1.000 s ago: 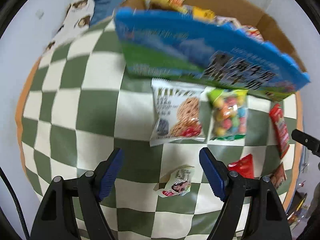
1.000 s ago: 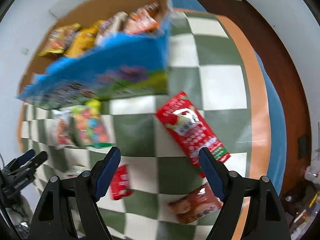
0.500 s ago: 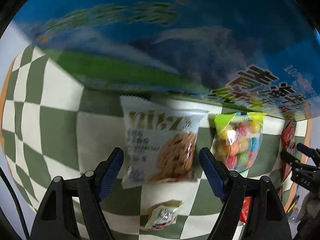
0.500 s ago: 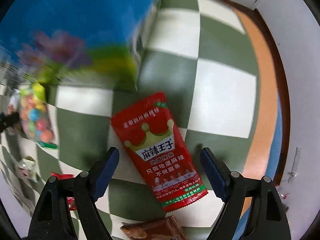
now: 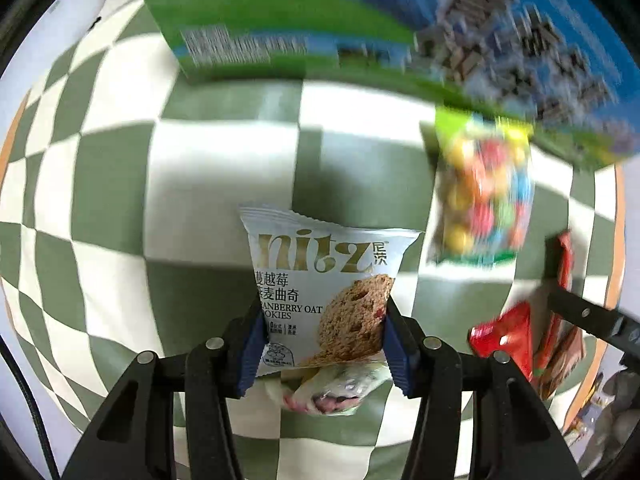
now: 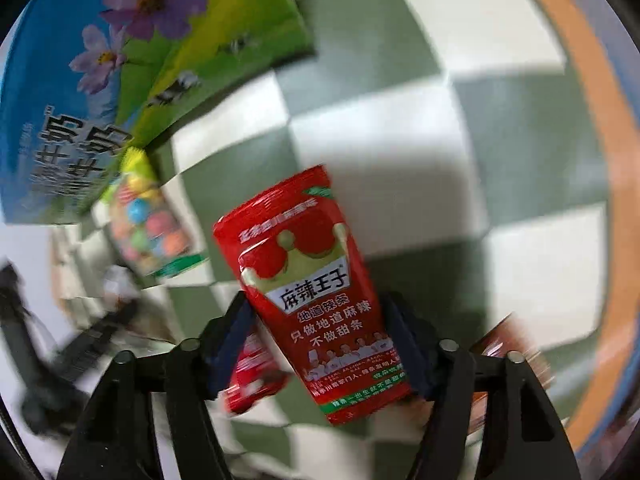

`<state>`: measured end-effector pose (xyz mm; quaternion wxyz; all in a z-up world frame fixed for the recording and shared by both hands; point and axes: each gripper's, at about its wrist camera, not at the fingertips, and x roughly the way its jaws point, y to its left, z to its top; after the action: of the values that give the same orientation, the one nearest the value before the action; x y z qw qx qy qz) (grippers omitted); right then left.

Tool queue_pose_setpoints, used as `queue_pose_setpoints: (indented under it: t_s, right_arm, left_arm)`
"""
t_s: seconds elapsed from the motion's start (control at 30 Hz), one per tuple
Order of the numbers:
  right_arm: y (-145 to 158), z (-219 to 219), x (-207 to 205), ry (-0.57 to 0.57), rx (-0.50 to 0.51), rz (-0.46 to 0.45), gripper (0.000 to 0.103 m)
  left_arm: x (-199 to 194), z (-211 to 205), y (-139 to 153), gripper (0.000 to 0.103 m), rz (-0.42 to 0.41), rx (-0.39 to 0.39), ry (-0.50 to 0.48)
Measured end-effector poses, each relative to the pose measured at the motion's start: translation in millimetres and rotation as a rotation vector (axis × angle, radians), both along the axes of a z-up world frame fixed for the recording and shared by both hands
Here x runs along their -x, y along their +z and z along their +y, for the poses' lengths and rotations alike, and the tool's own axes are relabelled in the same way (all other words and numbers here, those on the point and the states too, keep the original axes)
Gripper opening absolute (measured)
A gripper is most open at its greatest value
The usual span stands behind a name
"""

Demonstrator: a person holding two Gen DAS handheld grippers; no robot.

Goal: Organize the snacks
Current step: 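Grasp the nitz cookie pack with the left tool while the right tool grasps the red spicy-strip pack, then carry both packs over the cardboard box with both tools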

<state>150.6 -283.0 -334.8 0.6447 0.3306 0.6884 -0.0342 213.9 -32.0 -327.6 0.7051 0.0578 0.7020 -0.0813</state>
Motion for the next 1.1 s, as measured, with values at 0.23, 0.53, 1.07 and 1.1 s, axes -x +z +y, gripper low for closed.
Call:
queue_pose_setpoints:
  t_s: [0.23, 0.53, 1.07, 1.1]
  right_arm:
    - [18, 18, -10, 0.223, 0.209, -0.04, 0.086]
    - [-4, 49, 5, 0.276, 0.299, -0.032, 0.083]
    - [60, 47, 26, 0.163, 0.24, -0.197, 0.05]
    - [70, 47, 26, 0.164, 0.229, -0.216, 0.05]
  left_arm:
    - [-8, 1, -22, 0.054, 0.028, -0.014, -0.001]
    - [5, -9, -11, 0.049, -0.016, -0.029, 0.01]
    - [43, 18, 83, 0.045, -0.072, 0.077, 0.001]
    - [44, 17, 95, 0.045, -0.084, 0.095, -0.001]
